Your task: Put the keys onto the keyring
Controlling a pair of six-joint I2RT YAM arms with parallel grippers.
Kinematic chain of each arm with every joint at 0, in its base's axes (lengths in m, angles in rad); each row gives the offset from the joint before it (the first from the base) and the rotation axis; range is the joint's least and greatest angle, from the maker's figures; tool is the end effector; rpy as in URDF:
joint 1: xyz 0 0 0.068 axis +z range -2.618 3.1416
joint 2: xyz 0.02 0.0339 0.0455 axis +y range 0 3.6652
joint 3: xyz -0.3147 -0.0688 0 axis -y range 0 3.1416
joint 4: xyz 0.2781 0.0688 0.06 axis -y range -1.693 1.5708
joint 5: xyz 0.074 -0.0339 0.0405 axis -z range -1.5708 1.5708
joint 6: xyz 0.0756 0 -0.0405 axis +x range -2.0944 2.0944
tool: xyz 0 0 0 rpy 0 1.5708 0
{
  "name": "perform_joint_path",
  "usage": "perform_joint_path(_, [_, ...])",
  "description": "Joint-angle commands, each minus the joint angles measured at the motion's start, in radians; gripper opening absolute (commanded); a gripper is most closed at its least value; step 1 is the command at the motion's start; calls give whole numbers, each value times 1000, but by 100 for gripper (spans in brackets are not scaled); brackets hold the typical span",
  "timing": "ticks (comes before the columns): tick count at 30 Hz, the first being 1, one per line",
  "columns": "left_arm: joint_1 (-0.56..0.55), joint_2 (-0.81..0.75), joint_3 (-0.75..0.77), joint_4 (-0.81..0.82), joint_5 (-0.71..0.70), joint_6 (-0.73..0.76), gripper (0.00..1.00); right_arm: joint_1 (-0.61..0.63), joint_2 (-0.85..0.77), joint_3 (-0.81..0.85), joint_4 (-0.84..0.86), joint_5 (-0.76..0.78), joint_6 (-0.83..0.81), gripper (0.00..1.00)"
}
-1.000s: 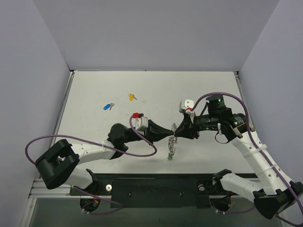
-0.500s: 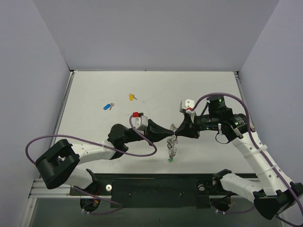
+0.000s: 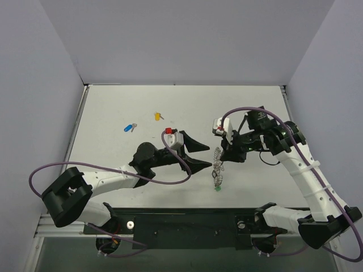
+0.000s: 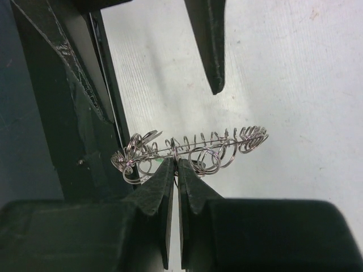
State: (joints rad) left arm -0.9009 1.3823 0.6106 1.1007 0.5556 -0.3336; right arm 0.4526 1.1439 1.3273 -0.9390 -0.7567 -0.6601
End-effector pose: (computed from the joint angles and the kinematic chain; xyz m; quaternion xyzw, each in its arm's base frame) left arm 0.1755 -0.2858 0.3164 0.3707 0.4747 -0.5828 0.5455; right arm 0.1986 0.1543 0.4212 -0.5749 0.6472 0.2992 0.4015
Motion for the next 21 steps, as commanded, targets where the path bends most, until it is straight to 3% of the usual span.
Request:
perform_joint_path(1, [2,11,121,-183,30,14,75,18,56,85,-205,74,-118,0])
perform_joint_path(4, [0,9,120,-188,33,47,75,40,86,99,-231,106,-136,0])
perform_joint_path(9, [-10,18,130,-216,38,79,66,61,115,111,-225,126,-128,0])
perform_joint_path(21, [-53,55,138,-190,50,76,55,81,157,124,-169,74,-53,0])
